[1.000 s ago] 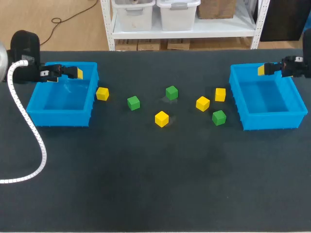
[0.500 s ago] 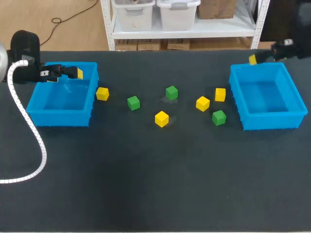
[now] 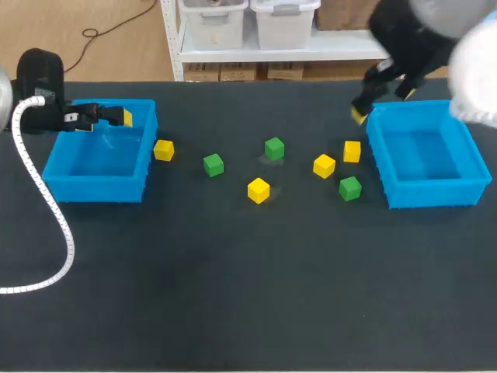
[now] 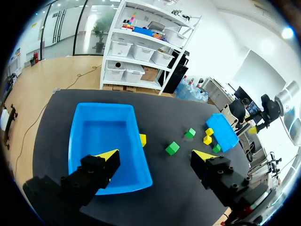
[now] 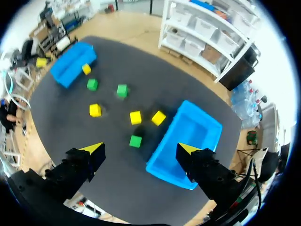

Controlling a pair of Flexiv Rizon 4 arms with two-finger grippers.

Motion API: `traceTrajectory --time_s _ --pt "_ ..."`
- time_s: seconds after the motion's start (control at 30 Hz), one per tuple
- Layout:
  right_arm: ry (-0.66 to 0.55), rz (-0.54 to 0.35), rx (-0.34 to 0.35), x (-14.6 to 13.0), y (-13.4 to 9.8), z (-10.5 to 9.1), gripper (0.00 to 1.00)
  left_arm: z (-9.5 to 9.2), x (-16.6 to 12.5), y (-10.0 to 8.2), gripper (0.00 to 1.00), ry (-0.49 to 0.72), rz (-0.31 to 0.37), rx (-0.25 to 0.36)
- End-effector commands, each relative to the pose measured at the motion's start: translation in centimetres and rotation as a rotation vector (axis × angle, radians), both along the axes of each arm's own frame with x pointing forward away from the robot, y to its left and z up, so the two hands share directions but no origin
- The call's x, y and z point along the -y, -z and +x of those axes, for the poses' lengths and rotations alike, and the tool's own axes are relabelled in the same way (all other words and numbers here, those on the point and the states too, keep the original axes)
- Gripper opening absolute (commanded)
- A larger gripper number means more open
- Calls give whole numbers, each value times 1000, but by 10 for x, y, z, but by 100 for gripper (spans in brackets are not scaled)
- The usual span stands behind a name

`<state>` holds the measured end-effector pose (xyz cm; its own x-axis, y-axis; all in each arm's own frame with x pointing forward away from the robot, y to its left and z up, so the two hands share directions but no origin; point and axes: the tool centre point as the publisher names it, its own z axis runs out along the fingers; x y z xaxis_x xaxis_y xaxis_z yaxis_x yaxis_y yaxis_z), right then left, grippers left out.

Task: Put the green cubes in the right bin and the yellow cubes in the left bin.

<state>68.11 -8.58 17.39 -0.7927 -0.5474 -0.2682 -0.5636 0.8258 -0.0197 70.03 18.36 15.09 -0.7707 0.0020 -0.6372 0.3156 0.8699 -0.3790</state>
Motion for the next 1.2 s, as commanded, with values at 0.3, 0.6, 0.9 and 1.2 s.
traceTrajectory --time_s 0.3,0.6,0.9,1.2 --pt "-54 -246 -218 -34 63 -20 100 -1 -1 1 100 3 -6 6" --pt "17 -278 -284 -14 105 -33 100 -1 -1 1 100 3 -6 6" --pt "62 -289 -301 -4 136 -36 100 -1 -1 1 100 3 -6 6" --pt "86 -290 -311 0 147 -34 100 -1 -1 1 100 3 -6 6"
